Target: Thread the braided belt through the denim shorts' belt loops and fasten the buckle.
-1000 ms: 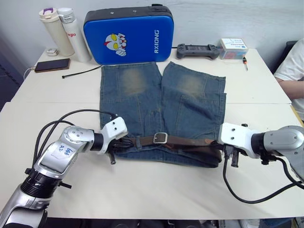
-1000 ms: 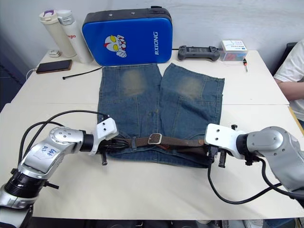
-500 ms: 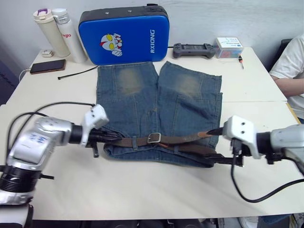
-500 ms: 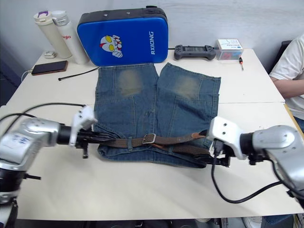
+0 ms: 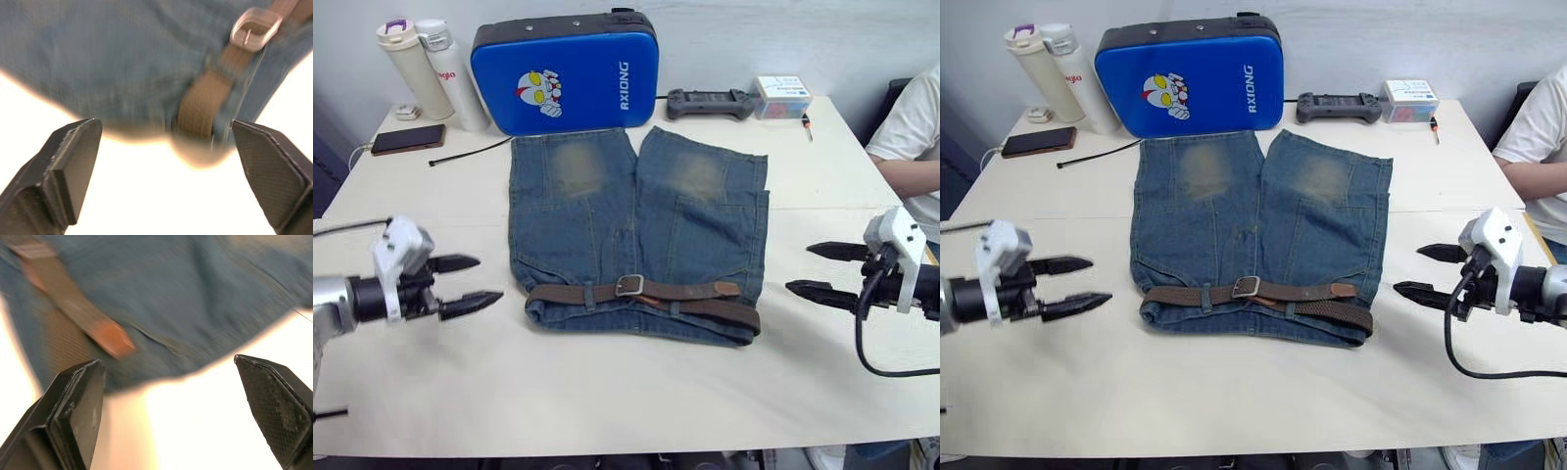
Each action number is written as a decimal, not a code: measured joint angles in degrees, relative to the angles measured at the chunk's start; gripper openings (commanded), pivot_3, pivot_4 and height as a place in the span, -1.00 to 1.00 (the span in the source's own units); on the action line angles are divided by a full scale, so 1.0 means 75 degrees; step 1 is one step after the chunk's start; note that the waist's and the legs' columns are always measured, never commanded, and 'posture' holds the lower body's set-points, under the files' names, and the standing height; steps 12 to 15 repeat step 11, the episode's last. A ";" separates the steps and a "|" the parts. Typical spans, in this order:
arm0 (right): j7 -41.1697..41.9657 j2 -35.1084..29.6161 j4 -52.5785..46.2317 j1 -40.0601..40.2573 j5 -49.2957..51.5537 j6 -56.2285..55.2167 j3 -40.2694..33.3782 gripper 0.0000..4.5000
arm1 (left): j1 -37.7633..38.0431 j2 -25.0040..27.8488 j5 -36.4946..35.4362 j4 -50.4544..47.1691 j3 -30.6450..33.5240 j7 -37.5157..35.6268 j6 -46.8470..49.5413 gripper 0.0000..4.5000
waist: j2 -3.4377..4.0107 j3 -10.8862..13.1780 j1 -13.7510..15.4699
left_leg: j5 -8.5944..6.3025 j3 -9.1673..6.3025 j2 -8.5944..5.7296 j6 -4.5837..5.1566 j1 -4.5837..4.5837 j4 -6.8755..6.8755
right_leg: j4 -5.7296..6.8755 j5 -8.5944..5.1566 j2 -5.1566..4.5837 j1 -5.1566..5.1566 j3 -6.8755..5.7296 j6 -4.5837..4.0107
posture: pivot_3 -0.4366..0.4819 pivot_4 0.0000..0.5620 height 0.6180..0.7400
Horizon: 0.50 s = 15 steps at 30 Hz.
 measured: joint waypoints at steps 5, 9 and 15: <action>-0.0515 0.0429 0.0543 0.0488 -0.1054 -0.1499 0.0117 1.00 | 0.1731 -0.0969 0.0651 -0.0440 0.0586 0.0288 -0.1368 1.00 | 0.0017 -0.0004 0.0008 | -0.0002 0.0009 0.0001 0.0002 -0.0001 -0.0005 | -0.0007 0.0000 -0.0001 0.0000 0.0003 0.0000 | -0.05 -0.47 1.00; -0.0605 0.0845 0.0588 0.0831 -0.1232 -0.2091 0.0153 1.00 | 0.2391 -0.1403 0.0786 -0.0884 0.1026 0.0749 -0.1851 1.00 | 0.0015 -0.0007 0.0024 | -0.0016 0.0003 0.0001 0.0024 0.0012 -0.0005 | -0.0014 0.0000 -0.0001 0.0021 0.0000 0.0001 | -0.05 -0.47 1.00; -0.0664 0.0994 0.0662 0.0954 -0.1274 -0.2251 0.0225 1.00 | 0.2666 -0.1647 0.0831 -0.0987 0.1061 0.0850 -0.2020 1.00 | 0.0017 -0.0008 0.0014 | -0.0017 0.0005 0.0001 0.0023 0.0018 -0.0005 | -0.0014 0.0000 -0.0001 0.0026 0.0000 0.0001 | -0.05 -0.47 1.00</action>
